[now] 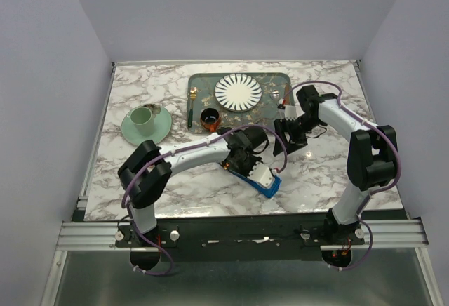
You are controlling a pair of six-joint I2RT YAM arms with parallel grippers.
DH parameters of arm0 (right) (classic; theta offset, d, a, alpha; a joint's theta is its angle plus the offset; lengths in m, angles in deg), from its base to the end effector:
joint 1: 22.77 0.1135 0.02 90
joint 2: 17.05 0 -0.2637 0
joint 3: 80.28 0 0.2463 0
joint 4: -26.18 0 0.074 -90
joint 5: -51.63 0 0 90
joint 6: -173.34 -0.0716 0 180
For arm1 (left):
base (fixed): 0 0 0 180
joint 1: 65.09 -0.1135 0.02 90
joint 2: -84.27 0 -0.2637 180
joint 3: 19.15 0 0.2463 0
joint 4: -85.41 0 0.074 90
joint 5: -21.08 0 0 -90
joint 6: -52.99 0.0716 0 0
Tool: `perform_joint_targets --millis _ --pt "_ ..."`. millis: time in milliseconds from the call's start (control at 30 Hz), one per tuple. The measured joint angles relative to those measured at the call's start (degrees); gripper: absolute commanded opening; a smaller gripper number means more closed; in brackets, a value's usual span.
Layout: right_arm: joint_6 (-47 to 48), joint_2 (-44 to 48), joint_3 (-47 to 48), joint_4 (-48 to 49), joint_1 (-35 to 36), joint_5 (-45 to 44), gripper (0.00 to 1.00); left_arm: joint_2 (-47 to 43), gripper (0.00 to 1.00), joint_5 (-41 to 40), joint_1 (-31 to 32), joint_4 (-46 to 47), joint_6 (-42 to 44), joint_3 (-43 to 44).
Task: Fold the napkin into a case and place the utensils inside
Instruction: Insert the spoon into the folded napkin, then pick up the fork from the center of the board.
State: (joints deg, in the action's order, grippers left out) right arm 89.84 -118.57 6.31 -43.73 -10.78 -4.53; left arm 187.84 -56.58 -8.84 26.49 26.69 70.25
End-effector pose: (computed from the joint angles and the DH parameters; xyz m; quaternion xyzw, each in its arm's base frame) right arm 0.3073 0.1060 0.1755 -0.1665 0.9412 0.2925 0.0291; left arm 0.1887 -0.3099 0.1718 0.8593 0.4784 -0.0966 0.1528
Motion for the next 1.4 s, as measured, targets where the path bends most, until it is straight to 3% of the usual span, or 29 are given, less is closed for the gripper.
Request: perform_joint_targets --millis 100,200,433,533,667,1133,1233,1400 --pt "0.26 0.04 0.22 0.02 0.00 0.09 0.74 -3.48 0.42 0.04 -2.21 -2.16 -2.12 0.00" --pt "0.66 0.11 0.22 0.00 0.00 0.13 0.74 -8.11 0.45 0.37 -8.61 -4.04 -5.14 -0.24" --pt "1.95 0.72 0.22 -0.09 0.00 0.52 0.74 -18.36 0.46 0.55 -34.53 -5.07 -7.63 -7.67" --pt "2.14 0.72 0.24 -0.31 0.00 0.55 0.74 -17.99 0.46 1.97 -42.82 -6.21 -7.58 -10.12" --pt "2.14 0.70 0.33 -0.42 0.00 0.55 0.74 -15.67 0.46 4.26 -48.76 -6.64 -7.41 -11.34" --pt "2.12 0.68 0.33 -0.70 0.00 0.48 0.74 -8.17 0.41 6.36 -50.69 -1.79 -3.76 -17.09" --pt "2.12 0.68 0.33 -0.79 0.00 0.44 0.74 -7.41 0.34 6.36 -50.69 -1.25 -2.75 -16.98" --pt "2.12 0.68 0.33 -0.83 0.00 -0.04 0.74 -7.34 0.04 6.40 -50.80 -0.24 -1.01 -17.18"
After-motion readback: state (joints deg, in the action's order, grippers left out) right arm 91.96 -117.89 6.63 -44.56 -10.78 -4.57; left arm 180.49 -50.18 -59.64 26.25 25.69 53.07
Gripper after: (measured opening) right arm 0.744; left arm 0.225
